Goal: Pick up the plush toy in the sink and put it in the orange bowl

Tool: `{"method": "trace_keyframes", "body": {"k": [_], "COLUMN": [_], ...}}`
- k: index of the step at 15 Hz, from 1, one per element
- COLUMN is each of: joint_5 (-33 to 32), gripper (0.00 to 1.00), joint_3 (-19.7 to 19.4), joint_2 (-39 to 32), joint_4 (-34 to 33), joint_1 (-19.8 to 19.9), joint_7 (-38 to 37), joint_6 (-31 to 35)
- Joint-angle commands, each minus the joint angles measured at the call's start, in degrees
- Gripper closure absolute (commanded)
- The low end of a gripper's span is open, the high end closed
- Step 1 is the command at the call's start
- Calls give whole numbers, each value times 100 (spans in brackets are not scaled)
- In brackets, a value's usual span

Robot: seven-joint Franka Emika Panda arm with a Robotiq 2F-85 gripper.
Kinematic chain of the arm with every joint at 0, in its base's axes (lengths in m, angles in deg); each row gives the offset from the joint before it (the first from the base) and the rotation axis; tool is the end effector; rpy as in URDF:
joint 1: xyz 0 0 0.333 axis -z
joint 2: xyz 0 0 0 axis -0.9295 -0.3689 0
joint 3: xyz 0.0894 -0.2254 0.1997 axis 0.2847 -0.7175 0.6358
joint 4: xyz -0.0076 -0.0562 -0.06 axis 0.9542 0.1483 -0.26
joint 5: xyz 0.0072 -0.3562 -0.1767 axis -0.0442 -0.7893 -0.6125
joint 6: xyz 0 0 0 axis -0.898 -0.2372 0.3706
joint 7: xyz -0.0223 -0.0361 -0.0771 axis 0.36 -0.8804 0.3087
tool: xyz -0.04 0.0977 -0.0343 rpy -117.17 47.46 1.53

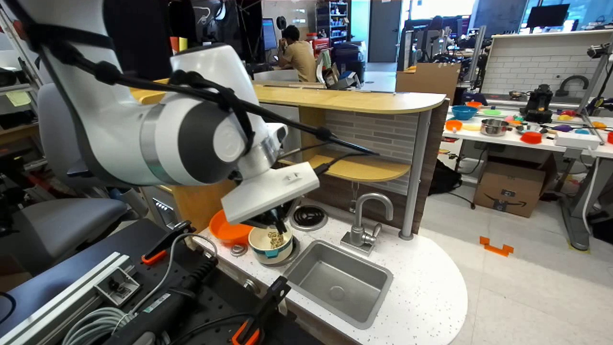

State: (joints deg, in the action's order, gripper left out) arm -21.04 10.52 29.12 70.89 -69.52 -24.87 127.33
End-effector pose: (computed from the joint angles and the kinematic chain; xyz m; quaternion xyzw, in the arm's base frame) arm 0.4249 -0.0153 0.1330 0.8576 0.4990 0.1028 0.0710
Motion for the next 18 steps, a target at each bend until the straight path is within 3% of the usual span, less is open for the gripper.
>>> {"method": "trace_keyframes", "body": {"k": [1,6,9,18], "joint_5": [226,529,426,-27], "gripper": [99,99,99,99], "joint_3": [248,665,585,294], "joint_2": [997,1402,1239,102], "joint_4": [656,450,37,-1059], "joint_1": [-657,-1625,-2198,-2924], "joint_7": [-548,-1578,-2166,-3280], "joint_6": [-344,-960,-1414,-2053]}}
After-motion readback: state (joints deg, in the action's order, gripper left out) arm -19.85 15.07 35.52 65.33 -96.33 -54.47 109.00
